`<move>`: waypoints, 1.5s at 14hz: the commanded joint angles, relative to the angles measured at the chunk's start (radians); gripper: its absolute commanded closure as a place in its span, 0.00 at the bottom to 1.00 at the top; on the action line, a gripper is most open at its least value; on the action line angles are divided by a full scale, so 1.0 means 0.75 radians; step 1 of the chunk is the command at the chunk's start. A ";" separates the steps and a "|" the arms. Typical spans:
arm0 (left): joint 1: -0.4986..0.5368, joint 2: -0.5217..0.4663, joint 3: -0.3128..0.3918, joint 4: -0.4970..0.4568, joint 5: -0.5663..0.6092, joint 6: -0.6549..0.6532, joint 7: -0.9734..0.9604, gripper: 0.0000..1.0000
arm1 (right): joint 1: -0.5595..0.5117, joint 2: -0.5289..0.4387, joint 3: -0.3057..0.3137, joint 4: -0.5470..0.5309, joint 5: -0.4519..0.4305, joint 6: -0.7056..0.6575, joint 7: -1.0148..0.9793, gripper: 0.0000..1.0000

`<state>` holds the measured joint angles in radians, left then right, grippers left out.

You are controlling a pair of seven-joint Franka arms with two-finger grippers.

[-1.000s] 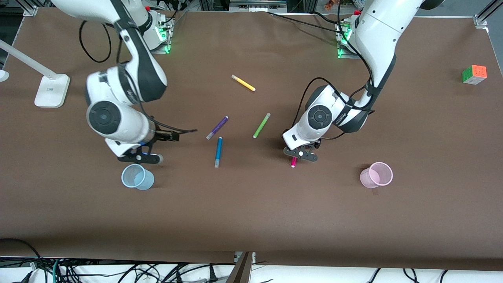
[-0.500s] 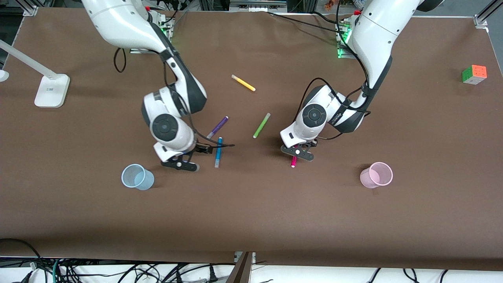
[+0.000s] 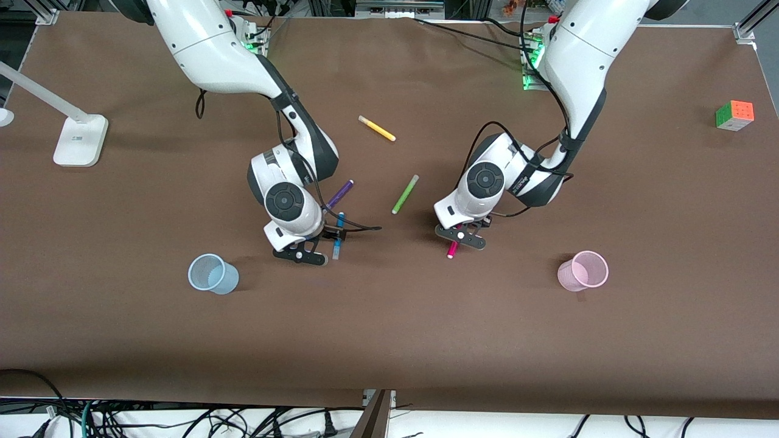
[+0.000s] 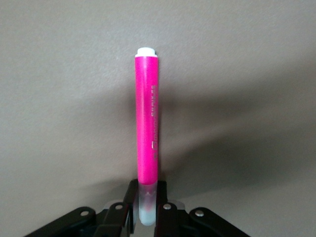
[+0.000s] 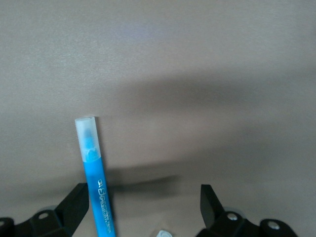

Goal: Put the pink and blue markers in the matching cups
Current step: 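Close the left gripper on pink while the right gripper closes on blue, then lift the pink marker over the pink cup while the right gripper lifts blue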

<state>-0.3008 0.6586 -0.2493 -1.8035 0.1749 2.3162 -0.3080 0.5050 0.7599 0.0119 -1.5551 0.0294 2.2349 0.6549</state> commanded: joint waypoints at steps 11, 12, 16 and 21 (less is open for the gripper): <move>0.147 -0.238 0.040 0.255 0.457 -0.889 0.408 1.00 | 0.061 0.079 -0.002 0.032 -0.011 0.131 -0.071 0.49; 0.150 -0.238 0.052 0.255 0.561 -0.904 0.498 1.00 | 0.063 0.079 -0.002 0.030 -0.011 0.129 -0.071 0.71; 0.152 -0.205 0.056 0.255 1.036 -0.906 0.841 0.99 | 0.059 0.067 -0.002 0.030 -0.007 0.119 -0.157 1.00; 0.201 -0.103 0.060 0.255 1.303 -0.900 1.173 0.99 | -0.016 0.034 -0.004 0.218 0.095 -0.207 -0.214 1.00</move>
<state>-0.1638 0.5374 -0.2032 -1.6346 1.1008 1.6546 0.4709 0.5331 0.7977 0.0043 -1.4933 0.0488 2.2241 0.5467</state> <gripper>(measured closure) 0.824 0.828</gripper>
